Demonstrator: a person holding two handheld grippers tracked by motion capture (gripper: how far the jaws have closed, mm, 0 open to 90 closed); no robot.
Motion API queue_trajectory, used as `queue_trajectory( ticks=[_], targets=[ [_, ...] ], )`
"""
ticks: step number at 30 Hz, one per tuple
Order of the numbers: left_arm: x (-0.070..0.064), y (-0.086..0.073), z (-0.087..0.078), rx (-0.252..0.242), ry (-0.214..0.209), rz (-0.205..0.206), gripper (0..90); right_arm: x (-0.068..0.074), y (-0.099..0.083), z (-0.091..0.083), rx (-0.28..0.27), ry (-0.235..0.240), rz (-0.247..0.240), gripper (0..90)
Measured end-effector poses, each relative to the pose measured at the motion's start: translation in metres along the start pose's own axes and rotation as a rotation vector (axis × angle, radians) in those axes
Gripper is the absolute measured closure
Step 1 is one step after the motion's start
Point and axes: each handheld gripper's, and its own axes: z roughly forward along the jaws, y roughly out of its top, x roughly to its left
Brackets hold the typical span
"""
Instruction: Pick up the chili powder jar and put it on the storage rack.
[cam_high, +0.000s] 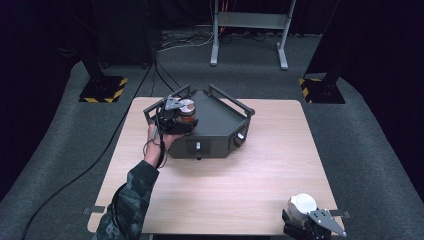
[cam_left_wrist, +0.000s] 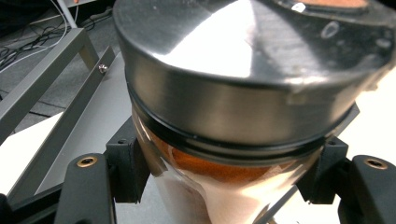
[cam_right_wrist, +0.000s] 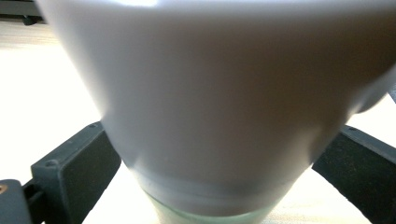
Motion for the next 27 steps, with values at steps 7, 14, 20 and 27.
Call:
queue_trajectory(
  ticks=[7, 14, 20, 27],
  targets=[
    [0.003, 0.002, 0.008, 0.012, 0.005, -0.009, 31.7, 0.000, 0.000, -0.001, -0.002, -0.001, 0.002, 0.0],
    [0.005, 0.000, 0.015, 0.025, 0.002, -0.024, 31.7, 0.000, -0.001, 0.000, -0.002, 0.002, 0.002, 0.0],
    [0.006, -0.002, 0.019, 0.034, -0.002, -0.029, 31.7, 0.000, -0.001, 0.000, -0.001, 0.002, 0.006, 0.0],
    [0.006, -0.004, 0.023, 0.042, -0.009, -0.033, 31.7, 0.000, -0.001, -0.001, -0.001, 0.001, 0.005, 0.0]
  ],
)
